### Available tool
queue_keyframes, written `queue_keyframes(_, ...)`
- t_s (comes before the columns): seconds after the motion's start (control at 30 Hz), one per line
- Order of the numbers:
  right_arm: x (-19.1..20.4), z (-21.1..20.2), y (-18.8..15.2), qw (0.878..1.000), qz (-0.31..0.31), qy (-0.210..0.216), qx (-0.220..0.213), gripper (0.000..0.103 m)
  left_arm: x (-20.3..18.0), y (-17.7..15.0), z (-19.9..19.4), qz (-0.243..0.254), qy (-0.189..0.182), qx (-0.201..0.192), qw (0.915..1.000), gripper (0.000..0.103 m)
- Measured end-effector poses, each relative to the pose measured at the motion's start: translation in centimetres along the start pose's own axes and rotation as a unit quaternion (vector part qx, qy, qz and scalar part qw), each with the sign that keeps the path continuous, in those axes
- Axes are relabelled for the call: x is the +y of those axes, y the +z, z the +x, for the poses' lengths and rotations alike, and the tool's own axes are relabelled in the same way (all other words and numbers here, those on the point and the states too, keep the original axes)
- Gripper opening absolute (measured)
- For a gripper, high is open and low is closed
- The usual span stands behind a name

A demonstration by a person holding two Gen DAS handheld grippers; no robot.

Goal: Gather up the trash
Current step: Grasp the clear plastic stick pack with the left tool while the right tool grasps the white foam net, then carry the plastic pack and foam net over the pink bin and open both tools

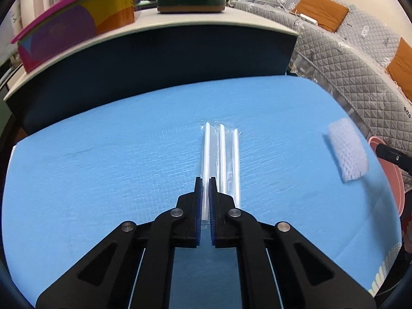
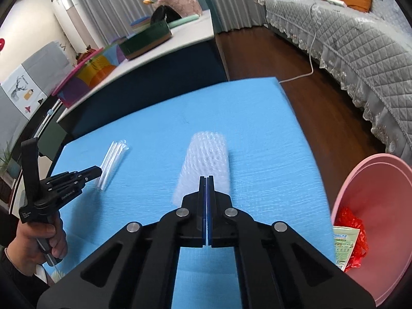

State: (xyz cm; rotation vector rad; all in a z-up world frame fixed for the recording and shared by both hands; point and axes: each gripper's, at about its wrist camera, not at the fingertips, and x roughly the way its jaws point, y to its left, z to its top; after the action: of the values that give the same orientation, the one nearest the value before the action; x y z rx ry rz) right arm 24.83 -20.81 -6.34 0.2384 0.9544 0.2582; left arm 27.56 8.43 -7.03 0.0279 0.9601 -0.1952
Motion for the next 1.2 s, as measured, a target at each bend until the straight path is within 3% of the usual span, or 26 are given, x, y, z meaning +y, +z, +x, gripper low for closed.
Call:
queue_keyframes(0.3, -1.0, -3.5, -0.6, 1.000, 0.002, 0.004, -0.026, 0.000, -2.4, -0.3, -4.4, -0.012, 0.015, -0.035, 0.9992, 0.005)
queue_keyframes(0.47, -1.6, -4.5, -0.9, 0.999, 0.019, 0.005, -0.029, 0.006, -4.7, -0.1, -6.7, -0.025, 0.027, -0.052, 0.9980, 0.005)
queue_keyframes(0.5, -1.6, -4.5, -0.9, 0.999, 0.018, 0.007, -0.029, 0.009, -4.9, -0.1, -7.3, -0.029, 0.027, -0.057, 0.9976, 0.005)
queue_keyframes(0.57, -1.3, -4.4, -1.0, 0.999, 0.012, 0.002, -0.031, 0.028, -5.3, -0.4, -8.4, -0.040, 0.027, -0.067, 0.9966, 0.005)
queue_keyframes(0.63, -1.0, -4.0, -1.0, 1.000, 0.006, -0.001, -0.029, 0.040, -5.4, -0.8, -9.3, -0.054, 0.027, -0.072, 0.9956, 0.005)
queue_keyframes(0.87, -0.8, -0.8, -0.8, 1.000, 0.004, -0.011, -0.004, 0.040, -4.7, -2.6, -10.5, -0.112, 0.030, -0.074, 0.9905, 0.005)
queue_keyframes(1.2, 0.4, 2.8, -0.9, 0.999, -0.012, -0.032, 0.025, 0.036, -4.4, -3.0, -10.1, -0.108, 0.044, -0.069, 0.9908, 0.005)
